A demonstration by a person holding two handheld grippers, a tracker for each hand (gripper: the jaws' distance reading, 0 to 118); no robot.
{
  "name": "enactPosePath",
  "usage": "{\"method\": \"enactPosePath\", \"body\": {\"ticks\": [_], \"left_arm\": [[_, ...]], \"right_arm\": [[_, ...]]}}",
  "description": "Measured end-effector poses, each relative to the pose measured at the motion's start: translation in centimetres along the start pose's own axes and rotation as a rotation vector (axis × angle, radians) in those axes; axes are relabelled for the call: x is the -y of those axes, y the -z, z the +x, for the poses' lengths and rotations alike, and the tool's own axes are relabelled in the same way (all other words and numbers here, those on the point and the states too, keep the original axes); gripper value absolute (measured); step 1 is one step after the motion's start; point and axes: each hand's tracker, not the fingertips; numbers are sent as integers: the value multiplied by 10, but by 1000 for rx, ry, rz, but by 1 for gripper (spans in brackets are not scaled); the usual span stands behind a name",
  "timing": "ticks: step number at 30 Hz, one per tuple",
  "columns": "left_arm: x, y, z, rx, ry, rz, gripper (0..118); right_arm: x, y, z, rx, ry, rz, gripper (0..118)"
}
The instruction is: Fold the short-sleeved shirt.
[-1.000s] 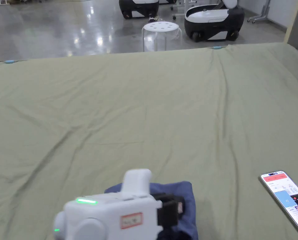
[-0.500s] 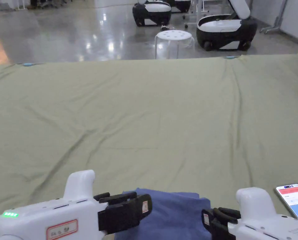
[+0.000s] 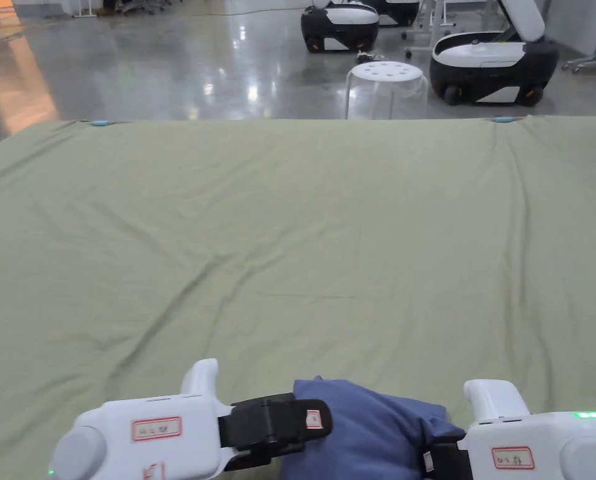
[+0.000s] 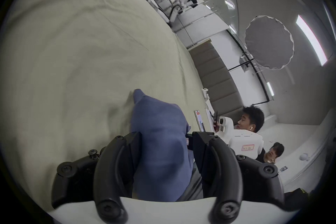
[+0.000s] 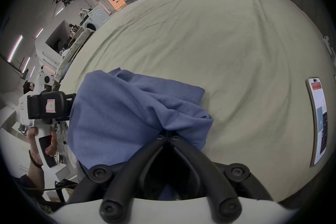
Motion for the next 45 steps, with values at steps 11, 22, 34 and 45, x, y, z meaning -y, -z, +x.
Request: {"method": "enactPosePath", "body": {"ticks": [11,22,34,45], "left_arm": [[2,10,-17,-44,-105,14,20],[-65,-193,-6,-78,-38,355,20],[-125,-319,-107,-809,-119,358,45],[-25,-314,127,-888,676,743,61]], "right_arm": [[8,-2,-10,48,-36,30,0],[-8,-80,-54,-196,-3,287,0],[27,-65,-66,-183,-105,217,0],[7,-148,-50,25,-213,638,0]]}}
